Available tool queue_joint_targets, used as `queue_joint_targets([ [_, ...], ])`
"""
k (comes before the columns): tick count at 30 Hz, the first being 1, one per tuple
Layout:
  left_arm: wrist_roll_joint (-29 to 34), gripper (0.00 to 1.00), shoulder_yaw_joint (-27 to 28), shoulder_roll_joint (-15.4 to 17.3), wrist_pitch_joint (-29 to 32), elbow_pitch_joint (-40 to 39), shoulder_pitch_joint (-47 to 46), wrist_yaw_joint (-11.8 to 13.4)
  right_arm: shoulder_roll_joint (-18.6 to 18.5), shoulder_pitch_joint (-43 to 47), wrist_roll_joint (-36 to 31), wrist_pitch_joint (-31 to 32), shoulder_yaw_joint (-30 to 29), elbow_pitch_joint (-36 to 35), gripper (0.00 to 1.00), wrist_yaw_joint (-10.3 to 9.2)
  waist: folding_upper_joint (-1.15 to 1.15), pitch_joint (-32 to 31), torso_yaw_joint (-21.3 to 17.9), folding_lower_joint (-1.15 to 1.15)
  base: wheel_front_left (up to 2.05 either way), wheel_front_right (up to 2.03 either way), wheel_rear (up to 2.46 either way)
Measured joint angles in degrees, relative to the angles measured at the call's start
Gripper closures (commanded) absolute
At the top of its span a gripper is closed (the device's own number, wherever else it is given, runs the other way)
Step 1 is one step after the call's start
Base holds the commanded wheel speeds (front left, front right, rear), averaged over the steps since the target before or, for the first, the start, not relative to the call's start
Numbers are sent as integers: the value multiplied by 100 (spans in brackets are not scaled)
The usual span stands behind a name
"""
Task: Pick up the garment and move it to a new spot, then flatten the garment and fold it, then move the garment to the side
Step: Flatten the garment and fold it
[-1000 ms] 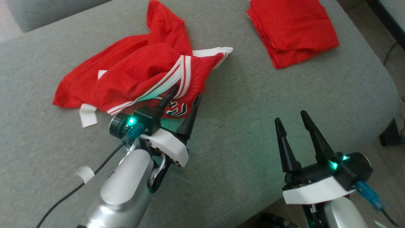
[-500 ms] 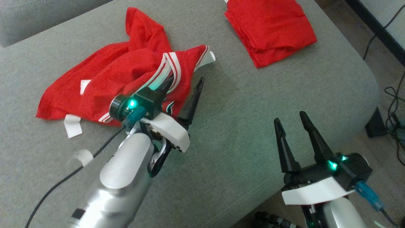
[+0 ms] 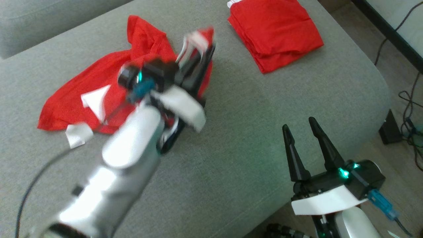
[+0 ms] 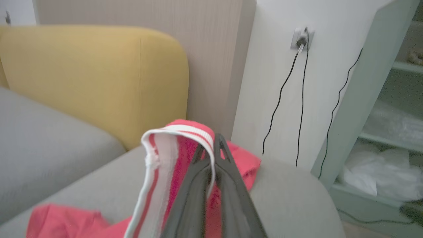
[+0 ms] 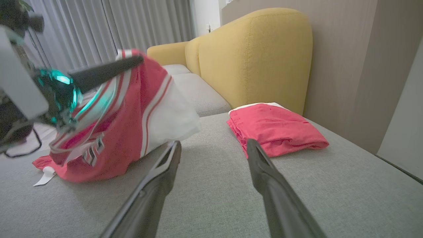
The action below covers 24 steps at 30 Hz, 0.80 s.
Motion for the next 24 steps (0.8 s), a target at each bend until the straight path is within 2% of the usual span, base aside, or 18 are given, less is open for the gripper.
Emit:
queue_joint_targets([
  [3,-318,100,-96,31,-19,-207,-674,-1,0,0,-11,0,16,-3,0,0,0,-82,70,0,0,0,0],
  [9,-1393,100,11,182,-47,-472,-2176,0,0,8,-12,0,20,-1,0,0,0,-252,305,0,0,0,0],
  [15,-2001,100,209,542,-203,-681,-3072,-1,-1,77,-175,0,-119,1,0,0,0,-437,715,0,0,0,0],
  [19,-2354,100,422,988,-261,-875,-2511,3,-1,208,-281,0,-267,-2,0,0,0,-539,1079,0,0,0,0],
  [21,-2510,100,453,1216,-331,-1022,-1745,52,-2,253,-336,0,-331,-13,0,0,0,-565,1285,0,0,0,0],
  [24,-2703,100,445,1500,-524,-1127,-169,265,-1,255,-417,0,-420,-47,0,0,0,-554,1606,1,0,0,0],
])
